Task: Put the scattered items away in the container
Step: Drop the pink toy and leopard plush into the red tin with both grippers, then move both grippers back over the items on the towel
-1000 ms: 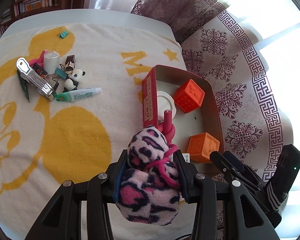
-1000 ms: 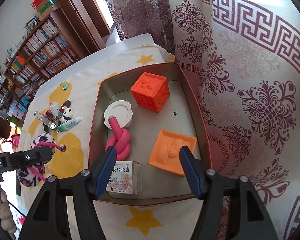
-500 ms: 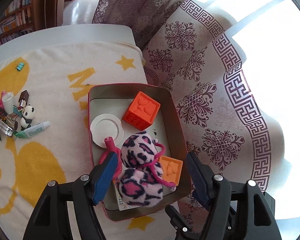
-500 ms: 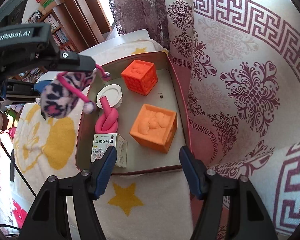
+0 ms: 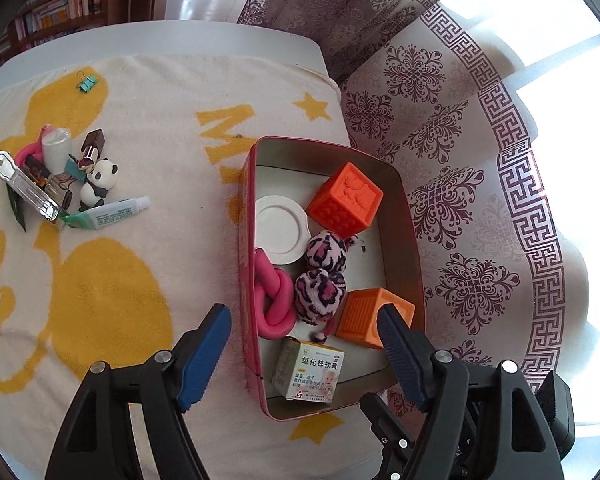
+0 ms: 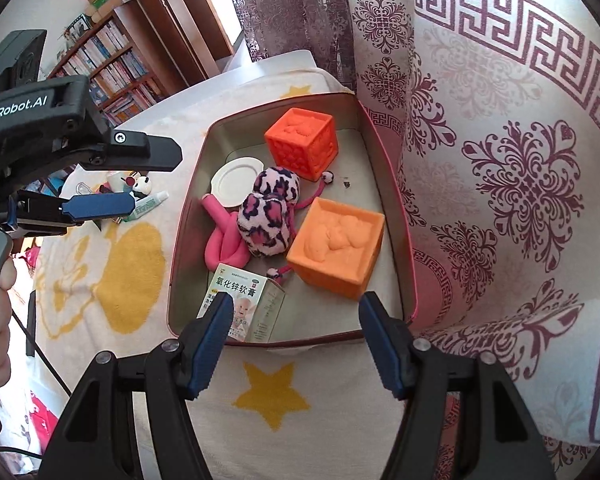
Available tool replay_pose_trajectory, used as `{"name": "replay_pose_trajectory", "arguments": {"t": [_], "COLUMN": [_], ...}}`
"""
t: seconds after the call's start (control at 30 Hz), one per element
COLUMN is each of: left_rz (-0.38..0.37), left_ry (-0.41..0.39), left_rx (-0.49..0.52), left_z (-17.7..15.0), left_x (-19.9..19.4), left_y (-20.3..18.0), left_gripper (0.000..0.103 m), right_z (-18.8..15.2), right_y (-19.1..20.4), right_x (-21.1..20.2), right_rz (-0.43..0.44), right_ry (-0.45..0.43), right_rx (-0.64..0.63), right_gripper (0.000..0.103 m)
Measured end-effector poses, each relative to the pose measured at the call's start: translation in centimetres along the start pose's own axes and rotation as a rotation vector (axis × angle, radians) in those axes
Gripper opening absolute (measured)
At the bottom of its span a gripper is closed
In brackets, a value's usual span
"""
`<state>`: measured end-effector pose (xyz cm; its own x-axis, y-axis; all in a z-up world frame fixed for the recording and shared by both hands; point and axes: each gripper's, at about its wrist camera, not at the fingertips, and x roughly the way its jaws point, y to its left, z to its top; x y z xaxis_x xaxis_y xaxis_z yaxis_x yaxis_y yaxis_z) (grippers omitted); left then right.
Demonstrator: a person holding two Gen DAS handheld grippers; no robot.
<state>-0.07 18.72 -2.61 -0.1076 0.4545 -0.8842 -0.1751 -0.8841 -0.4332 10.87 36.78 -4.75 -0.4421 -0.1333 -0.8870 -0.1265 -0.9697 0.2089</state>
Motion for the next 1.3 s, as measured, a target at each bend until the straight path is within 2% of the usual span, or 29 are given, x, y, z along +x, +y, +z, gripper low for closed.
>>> {"name": "replay_pose_trajectory", "arguments": {"t": [0.63,1.03,1.3], "left_rz": [0.052,0.085,0.094], "left_ry": [-0.035,-0.057,-0.043], "left_rx": [-0.203,-0.324,-0.401], "left_z": [-1.3,-1.5,-1.9], "left_x": [-4.3,-7.3,-7.9], "left_y": [12.8,21.5,26.7], "left_gripper": [0.077,0.077,0.077], "right_z": [0.3,1.1,2.7], "right_y": [7.8,14.6,19.6], "right_x": [2.8,5.5,7.5], "right_rz": [0.055,0.094,0.119], "right_ry": [0.048,0.085,0.088], "right_rx": [-0.086,-0.15,-0.22], "right_gripper": [0.069,0.069,0.069]}}
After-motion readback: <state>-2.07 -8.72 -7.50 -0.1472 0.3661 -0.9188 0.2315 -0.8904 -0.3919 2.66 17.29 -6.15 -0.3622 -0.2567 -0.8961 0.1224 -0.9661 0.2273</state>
